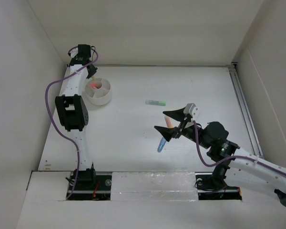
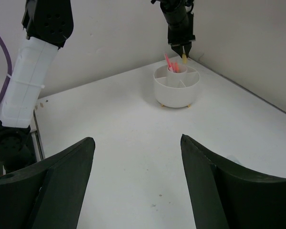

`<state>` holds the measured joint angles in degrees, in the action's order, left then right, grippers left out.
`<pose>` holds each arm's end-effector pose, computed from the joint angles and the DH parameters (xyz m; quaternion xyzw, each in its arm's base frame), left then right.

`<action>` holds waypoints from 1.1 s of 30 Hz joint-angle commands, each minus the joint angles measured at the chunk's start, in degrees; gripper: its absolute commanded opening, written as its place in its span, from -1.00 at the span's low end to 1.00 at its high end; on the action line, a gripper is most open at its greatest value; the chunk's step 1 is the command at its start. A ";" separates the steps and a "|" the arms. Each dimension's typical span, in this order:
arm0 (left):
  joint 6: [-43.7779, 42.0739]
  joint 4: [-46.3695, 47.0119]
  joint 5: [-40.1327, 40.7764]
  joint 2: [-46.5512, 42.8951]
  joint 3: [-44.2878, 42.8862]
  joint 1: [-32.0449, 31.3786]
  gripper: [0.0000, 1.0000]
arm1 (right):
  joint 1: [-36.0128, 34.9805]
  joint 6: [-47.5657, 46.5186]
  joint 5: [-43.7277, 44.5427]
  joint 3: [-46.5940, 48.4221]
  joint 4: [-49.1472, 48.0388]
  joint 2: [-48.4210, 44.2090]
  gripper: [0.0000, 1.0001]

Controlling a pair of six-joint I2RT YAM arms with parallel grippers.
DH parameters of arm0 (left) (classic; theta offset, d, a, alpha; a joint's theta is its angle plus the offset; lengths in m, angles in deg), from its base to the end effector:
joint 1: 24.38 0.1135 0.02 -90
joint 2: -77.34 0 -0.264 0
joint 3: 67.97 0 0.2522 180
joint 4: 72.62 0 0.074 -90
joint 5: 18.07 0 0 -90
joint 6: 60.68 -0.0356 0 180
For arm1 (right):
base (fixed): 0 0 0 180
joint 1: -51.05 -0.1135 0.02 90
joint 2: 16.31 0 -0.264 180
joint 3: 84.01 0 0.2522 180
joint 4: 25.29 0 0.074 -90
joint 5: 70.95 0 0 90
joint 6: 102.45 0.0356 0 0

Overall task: Sort the stationery into containers
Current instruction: Place the stationery in the storage box.

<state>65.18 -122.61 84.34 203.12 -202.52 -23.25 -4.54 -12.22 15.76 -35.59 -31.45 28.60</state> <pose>0.5052 0.0176 0.2945 -0.3295 0.8445 -0.0286 0.4212 0.1072 0.1602 0.3337 -0.3189 0.5607 0.3739 0.6664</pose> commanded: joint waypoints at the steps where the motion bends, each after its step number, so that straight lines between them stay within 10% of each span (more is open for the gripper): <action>1: -0.79 0.98 0.34 -0.88 -0.58 0.02 -1.00 | -0.39 0.03 0.21 -0.11 -1.79 -1.14 0.57; 33: -1.32 0.63 3.76 -0.88 2.75 -1.56 -0.82 | -0.39 -1.02 2.50 -0.64 -0.20 -3.33 0.59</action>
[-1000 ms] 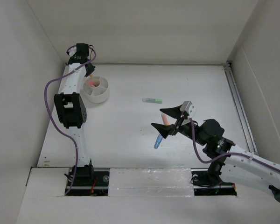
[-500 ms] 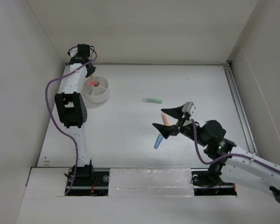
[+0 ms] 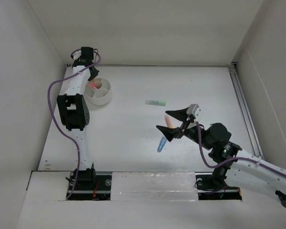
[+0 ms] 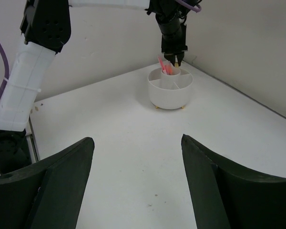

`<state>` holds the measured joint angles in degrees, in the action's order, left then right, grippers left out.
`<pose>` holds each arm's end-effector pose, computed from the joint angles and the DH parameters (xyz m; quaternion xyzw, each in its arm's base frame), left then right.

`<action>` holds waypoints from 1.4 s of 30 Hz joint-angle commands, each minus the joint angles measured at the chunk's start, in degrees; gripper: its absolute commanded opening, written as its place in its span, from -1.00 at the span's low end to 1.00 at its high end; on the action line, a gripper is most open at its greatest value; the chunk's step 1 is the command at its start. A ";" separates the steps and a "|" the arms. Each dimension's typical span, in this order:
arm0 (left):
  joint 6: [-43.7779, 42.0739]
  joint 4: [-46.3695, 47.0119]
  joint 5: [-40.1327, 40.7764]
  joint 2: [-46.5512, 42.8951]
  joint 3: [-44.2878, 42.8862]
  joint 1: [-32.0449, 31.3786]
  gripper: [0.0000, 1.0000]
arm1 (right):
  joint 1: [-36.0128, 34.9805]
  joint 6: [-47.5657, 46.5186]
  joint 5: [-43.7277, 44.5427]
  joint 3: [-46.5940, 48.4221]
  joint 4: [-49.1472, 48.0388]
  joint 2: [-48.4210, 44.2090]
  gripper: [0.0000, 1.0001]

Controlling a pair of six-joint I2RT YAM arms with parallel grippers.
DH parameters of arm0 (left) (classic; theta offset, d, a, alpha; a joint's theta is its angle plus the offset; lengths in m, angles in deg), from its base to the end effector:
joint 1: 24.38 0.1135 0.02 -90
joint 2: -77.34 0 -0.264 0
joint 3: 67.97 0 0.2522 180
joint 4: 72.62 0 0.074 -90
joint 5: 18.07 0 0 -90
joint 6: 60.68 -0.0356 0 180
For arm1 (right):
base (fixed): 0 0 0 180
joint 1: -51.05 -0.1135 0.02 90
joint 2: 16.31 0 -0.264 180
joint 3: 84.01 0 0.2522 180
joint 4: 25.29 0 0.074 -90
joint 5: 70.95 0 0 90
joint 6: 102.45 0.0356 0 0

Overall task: Sort the stationery into containers
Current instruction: Place the stationery in the storage box.

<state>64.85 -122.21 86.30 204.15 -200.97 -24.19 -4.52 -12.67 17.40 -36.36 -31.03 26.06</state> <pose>0.5077 0.0105 0.2775 -0.3266 0.8521 -0.0097 0.4088 0.1030 0.1521 0.3356 -0.3073 0.5568 0.3665 0.6791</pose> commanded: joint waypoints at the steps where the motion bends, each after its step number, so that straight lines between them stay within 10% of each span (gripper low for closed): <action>1: -0.99 0.24 1.80 -2.52 1.20 -0.63 -0.79 | -0.42 -0.56 0.86 0.12 -0.62 -0.80 0.59; 12: -0.99 1.38 1.10 -4.98 2.35 -0.63 -0.29 | -0.42 -1.09 0.86 0.12 -0.62 -1.32 0.59; 31: -1.51 2.97 3.63 -14.30 1.12 -0.63 0.00 | -0.42 -1.09 3.91 0.12 -0.62 1.48 0.65; 35: -2.74 2.44 6.20 -20.18 1.11 -0.63 0.99 | 0.54 2.94 13.13 1.87 2.45 4.55 0.97; 42: -5.55 5.24 -2.85 -39.50 9.63 1.31 1.00 | 10.20 8.31 10.45 7.68 10.81 15.98 1.00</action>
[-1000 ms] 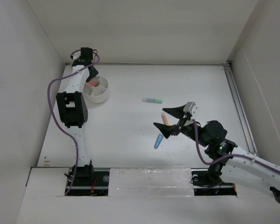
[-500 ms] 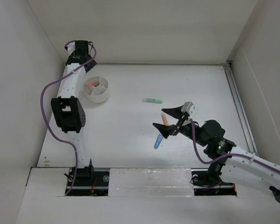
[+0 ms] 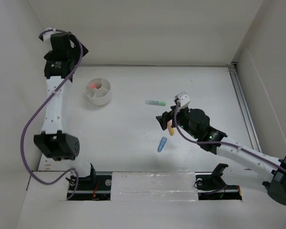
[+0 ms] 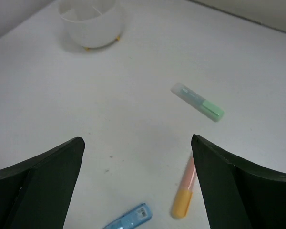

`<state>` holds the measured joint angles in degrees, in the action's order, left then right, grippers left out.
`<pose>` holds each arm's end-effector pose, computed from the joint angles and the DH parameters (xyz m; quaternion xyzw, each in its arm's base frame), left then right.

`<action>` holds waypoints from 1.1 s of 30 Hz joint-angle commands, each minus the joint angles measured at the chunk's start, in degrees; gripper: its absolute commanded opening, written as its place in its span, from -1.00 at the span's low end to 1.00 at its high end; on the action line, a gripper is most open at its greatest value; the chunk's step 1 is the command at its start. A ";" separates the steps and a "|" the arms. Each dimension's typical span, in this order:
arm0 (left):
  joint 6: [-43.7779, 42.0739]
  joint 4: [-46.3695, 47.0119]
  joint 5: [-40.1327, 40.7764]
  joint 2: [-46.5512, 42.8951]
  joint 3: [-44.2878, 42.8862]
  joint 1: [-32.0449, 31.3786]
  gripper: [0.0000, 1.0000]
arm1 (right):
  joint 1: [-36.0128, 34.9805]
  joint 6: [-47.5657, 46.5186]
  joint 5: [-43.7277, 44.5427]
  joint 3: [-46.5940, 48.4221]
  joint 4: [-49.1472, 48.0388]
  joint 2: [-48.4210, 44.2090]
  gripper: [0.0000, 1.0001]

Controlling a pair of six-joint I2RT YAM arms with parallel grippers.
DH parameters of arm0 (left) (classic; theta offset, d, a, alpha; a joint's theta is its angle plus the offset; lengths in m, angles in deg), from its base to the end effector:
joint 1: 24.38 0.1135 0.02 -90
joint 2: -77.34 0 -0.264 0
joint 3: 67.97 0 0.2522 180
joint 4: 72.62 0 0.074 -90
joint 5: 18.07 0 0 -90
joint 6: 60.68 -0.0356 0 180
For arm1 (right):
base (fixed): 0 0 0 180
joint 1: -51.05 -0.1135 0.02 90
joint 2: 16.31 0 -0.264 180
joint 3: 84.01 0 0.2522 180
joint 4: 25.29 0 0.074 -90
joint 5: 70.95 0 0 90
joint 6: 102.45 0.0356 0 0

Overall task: Sort the stationery into containers
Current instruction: Place the stationery in the storage box, then pick up the pen from the center of the board.

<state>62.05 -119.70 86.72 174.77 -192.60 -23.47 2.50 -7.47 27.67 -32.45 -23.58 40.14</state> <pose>0.3802 0.0151 0.4537 -0.3057 0.7556 -0.0548 0.5767 0.1588 0.1717 0.2995 -0.2299 0.7099 0.2486 0.6175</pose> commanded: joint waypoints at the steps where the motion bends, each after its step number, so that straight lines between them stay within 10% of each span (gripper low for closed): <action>1: -3.28 2.73 -4.06 -12.33 2.05 0.59 1.00 | 3.90 3.11 -0.62 3.77 3.96 2.52 1.00; 14: -4.16 16.62 -14.17 -60.24 58.91 0.59 1.00 | 12.16 4.87 0.96 11.24 19.17 12.54 0.85; 33: -5.22 14.51 -17.25 -60.07 59.89 -1.26 1.00 | 13.31 9.96 -4.14 9.66 16.27 30.12 0.26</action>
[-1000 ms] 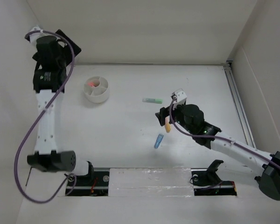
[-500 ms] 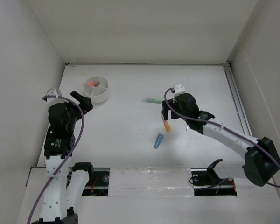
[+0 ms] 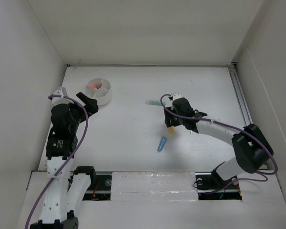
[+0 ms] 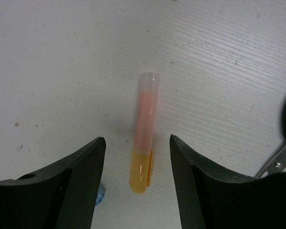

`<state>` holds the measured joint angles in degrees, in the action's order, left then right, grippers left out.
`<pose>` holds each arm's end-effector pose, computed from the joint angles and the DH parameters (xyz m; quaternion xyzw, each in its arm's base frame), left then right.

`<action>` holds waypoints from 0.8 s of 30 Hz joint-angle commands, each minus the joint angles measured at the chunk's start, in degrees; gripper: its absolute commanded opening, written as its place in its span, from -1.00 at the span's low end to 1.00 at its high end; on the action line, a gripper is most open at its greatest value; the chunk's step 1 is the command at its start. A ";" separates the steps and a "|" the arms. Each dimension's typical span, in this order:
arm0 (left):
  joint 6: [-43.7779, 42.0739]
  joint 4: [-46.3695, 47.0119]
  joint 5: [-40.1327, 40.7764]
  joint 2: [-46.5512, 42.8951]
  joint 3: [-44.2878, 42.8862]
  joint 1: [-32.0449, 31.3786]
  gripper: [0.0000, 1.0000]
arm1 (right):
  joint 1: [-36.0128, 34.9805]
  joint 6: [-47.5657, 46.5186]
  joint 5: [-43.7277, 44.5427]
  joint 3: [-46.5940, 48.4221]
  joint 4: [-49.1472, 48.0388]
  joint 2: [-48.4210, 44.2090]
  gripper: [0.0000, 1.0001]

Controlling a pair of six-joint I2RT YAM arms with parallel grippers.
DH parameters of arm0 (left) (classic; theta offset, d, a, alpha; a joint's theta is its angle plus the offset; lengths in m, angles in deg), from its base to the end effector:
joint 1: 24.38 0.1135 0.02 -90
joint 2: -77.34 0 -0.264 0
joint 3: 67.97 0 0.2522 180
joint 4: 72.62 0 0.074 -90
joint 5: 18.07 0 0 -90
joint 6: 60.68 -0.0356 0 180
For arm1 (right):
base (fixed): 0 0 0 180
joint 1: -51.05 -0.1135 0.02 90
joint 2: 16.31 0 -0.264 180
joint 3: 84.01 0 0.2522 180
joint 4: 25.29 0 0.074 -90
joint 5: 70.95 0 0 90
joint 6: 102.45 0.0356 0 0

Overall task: Sort the stationery into containers
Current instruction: Pick up the pen from the center of the board.

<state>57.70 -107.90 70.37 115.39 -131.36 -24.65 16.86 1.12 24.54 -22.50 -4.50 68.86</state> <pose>0.1480 -0.0017 0.3652 -0.1774 0.7448 -0.1692 0.6206 0.2558 0.1696 0.1987 -0.1466 0.9094 0.1162 0.3714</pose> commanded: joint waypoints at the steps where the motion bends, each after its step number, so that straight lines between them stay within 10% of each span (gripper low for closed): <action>1: -0.87 2.71 -0.90 -0.69 -1.35 -0.08 1.00 | -1.05 1.38 -1.01 -0.29 -2.81 1.41 0.24; 10: -0.87 2.71 -0.90 -0.69 -1.35 -0.08 1.00 | -3.42 4.71 0.92 -3.71 -2.81 4.30 0.19; 24: -0.87 3.24 -3.70 0.01 -0.82 -0.08 1.00 | -3.42 5.77 0.22 -3.80 -5.44 9.23 -1.00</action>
<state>57.64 -107.50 69.26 115.39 -131.36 -24.65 13.84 6.23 25.44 -25.82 -11.19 75.92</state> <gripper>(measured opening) 0.996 0.272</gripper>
